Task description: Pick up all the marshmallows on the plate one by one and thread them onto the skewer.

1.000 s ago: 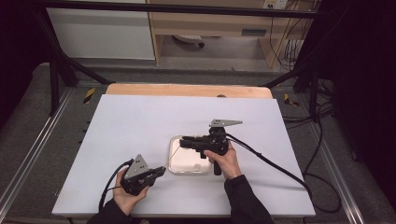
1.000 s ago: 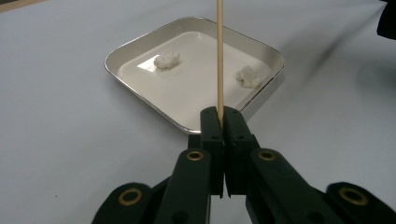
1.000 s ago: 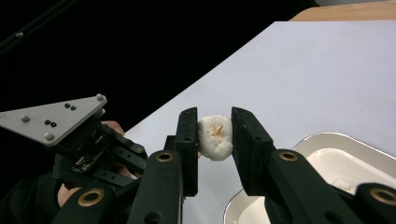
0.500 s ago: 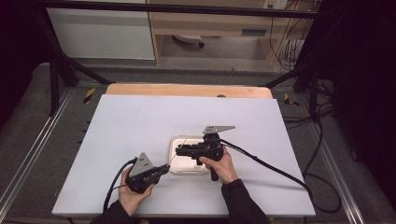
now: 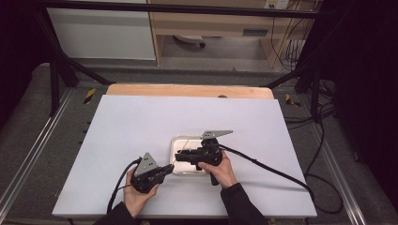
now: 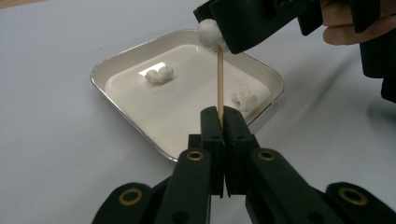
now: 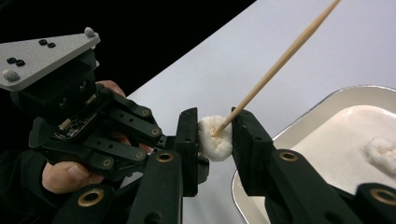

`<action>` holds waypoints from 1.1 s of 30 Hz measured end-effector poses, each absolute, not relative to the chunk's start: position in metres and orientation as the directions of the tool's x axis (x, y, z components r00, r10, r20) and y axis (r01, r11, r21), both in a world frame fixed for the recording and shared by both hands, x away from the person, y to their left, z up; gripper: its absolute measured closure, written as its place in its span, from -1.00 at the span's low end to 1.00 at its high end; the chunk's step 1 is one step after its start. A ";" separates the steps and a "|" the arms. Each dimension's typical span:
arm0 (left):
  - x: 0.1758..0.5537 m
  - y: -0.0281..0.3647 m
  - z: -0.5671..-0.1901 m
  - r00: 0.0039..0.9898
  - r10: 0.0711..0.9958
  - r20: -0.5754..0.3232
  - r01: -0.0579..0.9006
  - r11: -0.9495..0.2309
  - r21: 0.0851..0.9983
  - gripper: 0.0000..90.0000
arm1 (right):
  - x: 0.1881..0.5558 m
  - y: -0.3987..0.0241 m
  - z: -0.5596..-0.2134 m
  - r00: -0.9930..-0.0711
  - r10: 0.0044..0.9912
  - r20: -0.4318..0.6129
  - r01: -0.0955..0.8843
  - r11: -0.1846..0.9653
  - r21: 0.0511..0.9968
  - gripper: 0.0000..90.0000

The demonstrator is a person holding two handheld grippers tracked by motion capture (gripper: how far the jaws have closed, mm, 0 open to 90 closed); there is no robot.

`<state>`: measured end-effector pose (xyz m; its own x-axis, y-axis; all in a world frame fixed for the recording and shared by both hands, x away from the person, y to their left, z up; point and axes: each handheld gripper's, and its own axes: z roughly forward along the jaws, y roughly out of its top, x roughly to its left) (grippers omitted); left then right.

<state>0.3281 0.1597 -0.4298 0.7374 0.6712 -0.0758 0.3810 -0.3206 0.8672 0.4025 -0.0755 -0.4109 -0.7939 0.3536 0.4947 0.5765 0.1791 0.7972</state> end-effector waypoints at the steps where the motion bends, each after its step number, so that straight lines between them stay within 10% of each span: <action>1: 0.328 0.160 -0.430 0.738 0.671 -0.077 0.382 -0.320 0.867 0.97 | 0.402 -0.076 -0.411 -0.795 0.353 0.494 0.576 0.180 0.798 0.63; 20: 0.327 0.177 -0.427 0.742 0.664 -0.086 0.392 -0.326 0.860 0.97 | 0.401 -0.096 -0.393 -0.833 0.498 0.241 0.422 0.292 0.858 -0.54; 33: 0.326 0.205 -0.425 0.714 0.698 -0.062 0.427 -0.362 0.829 0.97 | 0.403 -0.117 -0.402 -0.794 0.584 0.165 0.425 0.341 0.839 -0.85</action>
